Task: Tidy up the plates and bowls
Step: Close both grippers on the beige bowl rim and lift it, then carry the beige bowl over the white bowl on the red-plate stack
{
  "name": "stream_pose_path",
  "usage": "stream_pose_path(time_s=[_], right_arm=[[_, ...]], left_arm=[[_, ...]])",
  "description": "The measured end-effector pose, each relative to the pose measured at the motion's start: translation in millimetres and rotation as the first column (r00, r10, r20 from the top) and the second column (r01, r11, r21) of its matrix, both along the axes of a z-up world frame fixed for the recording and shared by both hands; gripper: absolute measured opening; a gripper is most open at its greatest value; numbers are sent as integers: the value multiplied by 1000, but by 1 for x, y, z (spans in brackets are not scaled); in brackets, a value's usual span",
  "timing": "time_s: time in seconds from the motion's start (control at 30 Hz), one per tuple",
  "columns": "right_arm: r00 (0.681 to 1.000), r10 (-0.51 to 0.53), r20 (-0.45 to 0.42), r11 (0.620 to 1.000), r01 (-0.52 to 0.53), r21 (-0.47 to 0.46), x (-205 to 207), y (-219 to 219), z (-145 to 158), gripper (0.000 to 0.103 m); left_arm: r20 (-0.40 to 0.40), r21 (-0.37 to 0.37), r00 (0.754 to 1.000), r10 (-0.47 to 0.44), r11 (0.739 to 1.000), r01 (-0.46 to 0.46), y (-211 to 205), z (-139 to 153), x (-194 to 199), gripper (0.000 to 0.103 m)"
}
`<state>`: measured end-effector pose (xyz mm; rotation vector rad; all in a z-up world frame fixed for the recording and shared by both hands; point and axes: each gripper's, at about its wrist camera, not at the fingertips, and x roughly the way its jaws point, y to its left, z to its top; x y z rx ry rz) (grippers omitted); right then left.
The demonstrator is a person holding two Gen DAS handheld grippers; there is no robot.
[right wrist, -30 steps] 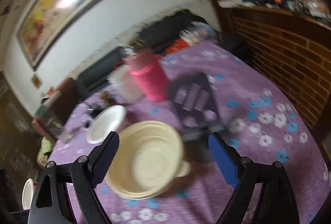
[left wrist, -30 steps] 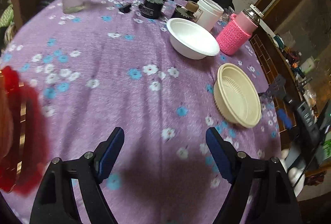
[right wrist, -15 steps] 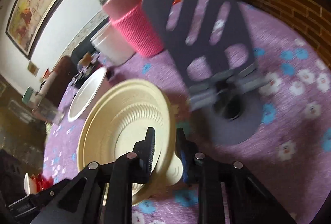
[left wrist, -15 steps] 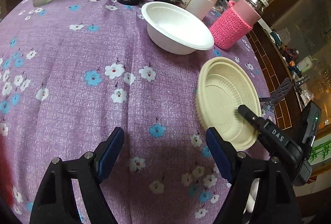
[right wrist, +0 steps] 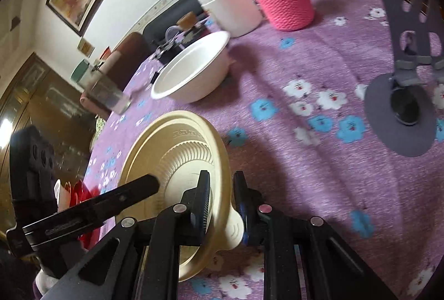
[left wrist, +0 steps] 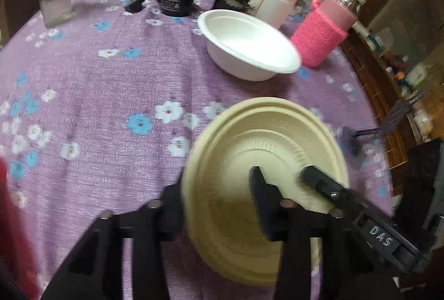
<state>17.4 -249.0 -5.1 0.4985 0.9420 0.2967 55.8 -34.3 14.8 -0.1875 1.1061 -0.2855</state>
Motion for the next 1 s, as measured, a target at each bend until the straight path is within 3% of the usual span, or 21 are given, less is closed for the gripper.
stream_pose_path(time_s=[0.1,0.17,0.53,0.77,1.0], right_arm=[[1000,-20,-4,1000,20,-16,0,-2,-1,20],[1000,-21,-4,1000,20,-9,1,-4,0,20],[998,15,62,1000,-16,6,-5,21,15,20],[988,88,128,996,-89,8,-25,81,45,20],[959,214,185,977,-211,-33,-31,171,88,21]], left_arm=[[1,14,1000,12,1000,-12,6,-2,1,11],[-7,-7,1000,20,1000,-20,11,-3,0,11],[91,32,994,60,997,-64,35,32,-40,11],[127,10,981,148,989,-151,98,64,-77,11],[188,10,947,261,963,-268,178,102,-112,11]])
